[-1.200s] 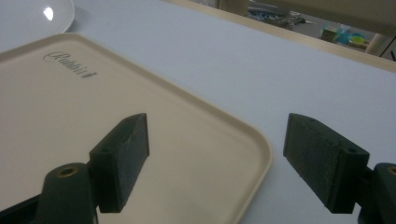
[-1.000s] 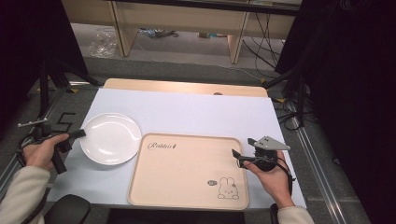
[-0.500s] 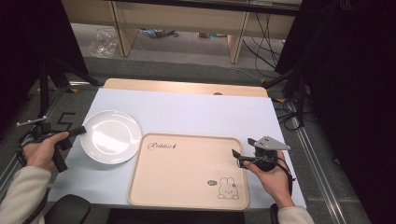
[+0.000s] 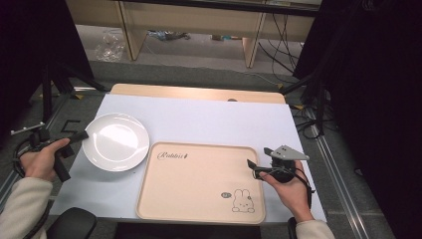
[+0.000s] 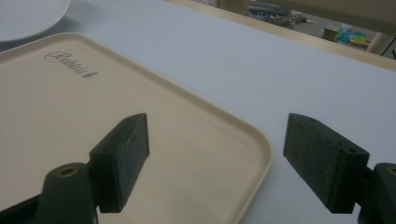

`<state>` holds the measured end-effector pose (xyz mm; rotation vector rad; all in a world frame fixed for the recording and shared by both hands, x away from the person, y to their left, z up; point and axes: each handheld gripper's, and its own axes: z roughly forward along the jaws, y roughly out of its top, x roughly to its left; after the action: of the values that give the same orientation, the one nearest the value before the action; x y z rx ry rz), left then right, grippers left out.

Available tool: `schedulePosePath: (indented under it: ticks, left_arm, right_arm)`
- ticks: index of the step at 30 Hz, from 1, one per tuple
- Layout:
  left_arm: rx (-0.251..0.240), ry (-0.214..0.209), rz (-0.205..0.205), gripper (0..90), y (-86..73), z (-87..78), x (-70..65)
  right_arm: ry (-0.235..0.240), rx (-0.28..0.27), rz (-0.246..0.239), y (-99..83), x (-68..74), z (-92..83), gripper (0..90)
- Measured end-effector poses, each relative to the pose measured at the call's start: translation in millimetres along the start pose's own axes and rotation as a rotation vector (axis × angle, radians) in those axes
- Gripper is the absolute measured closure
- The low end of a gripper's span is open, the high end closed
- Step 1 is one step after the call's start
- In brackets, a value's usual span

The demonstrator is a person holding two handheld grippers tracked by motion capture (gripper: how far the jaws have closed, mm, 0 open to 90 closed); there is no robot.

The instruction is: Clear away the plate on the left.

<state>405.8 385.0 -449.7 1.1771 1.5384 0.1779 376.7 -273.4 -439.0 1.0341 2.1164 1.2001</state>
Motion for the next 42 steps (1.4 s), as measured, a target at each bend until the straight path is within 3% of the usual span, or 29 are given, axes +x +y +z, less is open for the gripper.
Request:
schedulePosePath:
  ticks: [10,22,42]
  left_arm:
    - [-0.010,-0.032,0.006,86.8,0.3,-0.8,-6.1]
    - [-0.015,-0.086,-0.049,86.9,-2.1,1.2,-12.1]
    - [0.013,-0.142,-0.059,86.9,-6.2,7.6,-23.2]
  right_arm:
    - [0.000,-0.002,0.000,0.0,0.0,0.1,23.3]
    - [0.001,-0.001,0.000,-0.1,0.0,0.2,23.3]
    - [0.000,-0.001,0.000,-0.1,0.0,0.2,23.3]
